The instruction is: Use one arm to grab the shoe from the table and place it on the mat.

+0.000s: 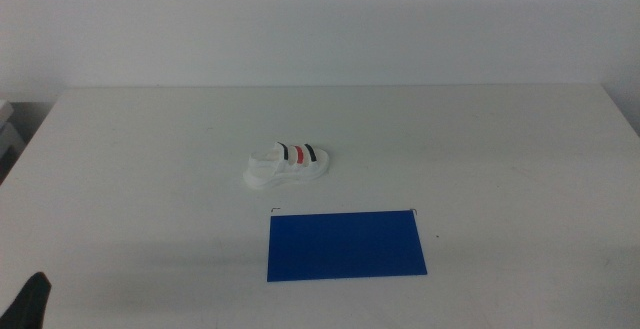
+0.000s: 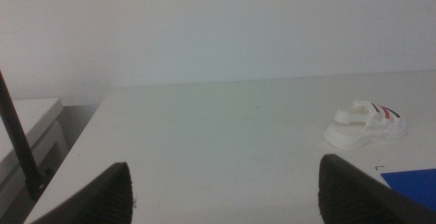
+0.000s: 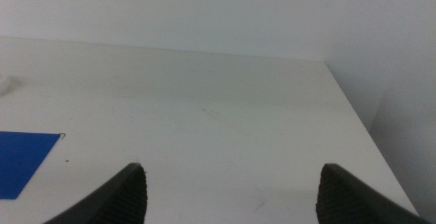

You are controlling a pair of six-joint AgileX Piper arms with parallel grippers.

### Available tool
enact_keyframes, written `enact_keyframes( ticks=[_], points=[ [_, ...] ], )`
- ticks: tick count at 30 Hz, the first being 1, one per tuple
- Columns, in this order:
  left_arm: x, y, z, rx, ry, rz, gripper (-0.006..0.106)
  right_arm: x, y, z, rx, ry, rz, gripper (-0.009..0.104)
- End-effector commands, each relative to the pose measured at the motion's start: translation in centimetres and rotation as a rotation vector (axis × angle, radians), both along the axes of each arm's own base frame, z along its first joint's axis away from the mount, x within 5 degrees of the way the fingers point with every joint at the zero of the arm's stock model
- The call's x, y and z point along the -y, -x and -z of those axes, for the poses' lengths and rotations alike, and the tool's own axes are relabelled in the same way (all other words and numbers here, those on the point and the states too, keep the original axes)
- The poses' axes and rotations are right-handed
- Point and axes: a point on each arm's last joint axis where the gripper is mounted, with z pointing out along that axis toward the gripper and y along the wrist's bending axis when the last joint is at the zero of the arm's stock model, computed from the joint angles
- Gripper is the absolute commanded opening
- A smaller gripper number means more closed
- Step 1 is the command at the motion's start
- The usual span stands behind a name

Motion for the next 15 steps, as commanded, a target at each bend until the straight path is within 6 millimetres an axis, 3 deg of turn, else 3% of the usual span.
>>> enact_keyframes(
  ticks=[1,8,15],
  points=[
    [0.0,-0.1,-2.6,0.097,0.022,-0.001,0.094,0.0,0.1,-0.7,0.099,0.018,0.005,0.064],
    [0.1,-1.8,-8.1,0.030,0.019,0.006,0.094,0.0,0.1,-0.7,0.099,0.018,0.005,0.064],
    [1.3,-4.9,-14.2,-0.040,0.006,0.104,0.094,0.0,0.1,-0.7,0.099,0.018,0.005,0.064]
  ],
)
